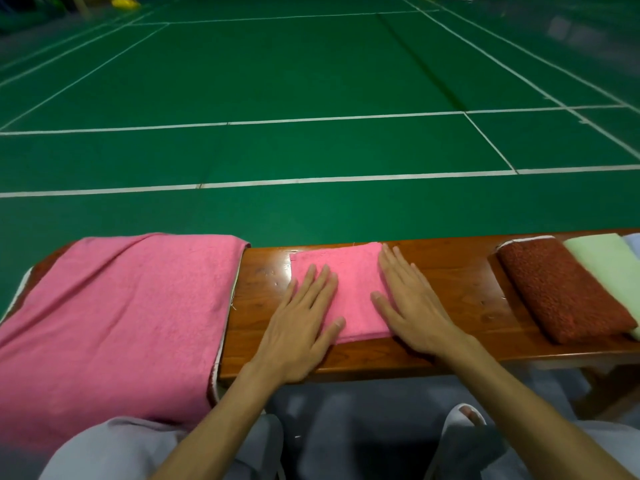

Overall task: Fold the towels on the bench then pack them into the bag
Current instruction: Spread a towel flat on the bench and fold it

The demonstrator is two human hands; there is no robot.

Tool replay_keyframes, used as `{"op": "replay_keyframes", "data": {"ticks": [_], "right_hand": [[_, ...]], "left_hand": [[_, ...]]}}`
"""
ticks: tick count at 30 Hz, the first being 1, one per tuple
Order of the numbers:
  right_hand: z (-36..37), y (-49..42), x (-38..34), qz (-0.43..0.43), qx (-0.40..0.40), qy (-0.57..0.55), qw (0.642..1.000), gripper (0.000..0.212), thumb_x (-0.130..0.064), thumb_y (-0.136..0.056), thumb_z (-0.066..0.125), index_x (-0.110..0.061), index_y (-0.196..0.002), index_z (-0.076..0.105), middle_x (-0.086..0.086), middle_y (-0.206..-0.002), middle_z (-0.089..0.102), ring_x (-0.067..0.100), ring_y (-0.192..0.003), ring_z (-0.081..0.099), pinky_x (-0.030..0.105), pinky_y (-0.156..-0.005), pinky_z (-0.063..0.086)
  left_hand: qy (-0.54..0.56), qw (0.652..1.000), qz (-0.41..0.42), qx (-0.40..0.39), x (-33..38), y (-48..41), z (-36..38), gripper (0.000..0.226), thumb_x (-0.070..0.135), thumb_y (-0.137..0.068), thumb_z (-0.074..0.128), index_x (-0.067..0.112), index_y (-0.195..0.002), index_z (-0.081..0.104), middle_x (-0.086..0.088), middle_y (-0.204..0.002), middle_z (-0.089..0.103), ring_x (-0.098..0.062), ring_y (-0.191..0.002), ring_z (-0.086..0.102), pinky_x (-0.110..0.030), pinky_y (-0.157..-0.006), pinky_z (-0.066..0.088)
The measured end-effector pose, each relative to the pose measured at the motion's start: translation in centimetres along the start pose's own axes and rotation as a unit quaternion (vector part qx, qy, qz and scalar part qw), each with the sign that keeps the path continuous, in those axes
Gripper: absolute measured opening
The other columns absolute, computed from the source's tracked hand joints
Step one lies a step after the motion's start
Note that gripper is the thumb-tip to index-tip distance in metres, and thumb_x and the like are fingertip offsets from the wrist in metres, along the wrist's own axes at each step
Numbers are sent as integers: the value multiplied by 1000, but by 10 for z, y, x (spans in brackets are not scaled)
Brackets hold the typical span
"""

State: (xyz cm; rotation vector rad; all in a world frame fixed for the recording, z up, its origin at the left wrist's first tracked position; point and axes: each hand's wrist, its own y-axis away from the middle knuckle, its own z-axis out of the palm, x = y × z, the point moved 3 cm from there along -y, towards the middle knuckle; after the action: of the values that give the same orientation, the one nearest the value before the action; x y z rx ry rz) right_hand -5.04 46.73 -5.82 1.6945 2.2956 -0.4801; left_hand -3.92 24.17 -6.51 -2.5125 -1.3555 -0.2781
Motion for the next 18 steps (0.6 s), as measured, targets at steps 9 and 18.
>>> {"op": "replay_keyframes", "data": {"ticks": [9,18], "right_hand": [[0,42,-35,-76,-101,127,984,120,-77,-66,73,-13,-159,32,9,-166,27,27,-154,26,47,-123,24],[-27,39,-57,-79,-112,115,984,20,-42,-77,60,-26,-88,65,-8,-89,65,16,-81,55,33,-69,51]], "left_hand": [[-20,998,57,-12,10,27,-10,100,74,-66,74,24,-149,50,3,-153,48,-16,-140,45,-37,-107,50],[57,996,49,-52,7,21,-42,15,33,-72,61,27,-85,67,15,-84,60,-7,-78,52,-26,-64,45]]}}
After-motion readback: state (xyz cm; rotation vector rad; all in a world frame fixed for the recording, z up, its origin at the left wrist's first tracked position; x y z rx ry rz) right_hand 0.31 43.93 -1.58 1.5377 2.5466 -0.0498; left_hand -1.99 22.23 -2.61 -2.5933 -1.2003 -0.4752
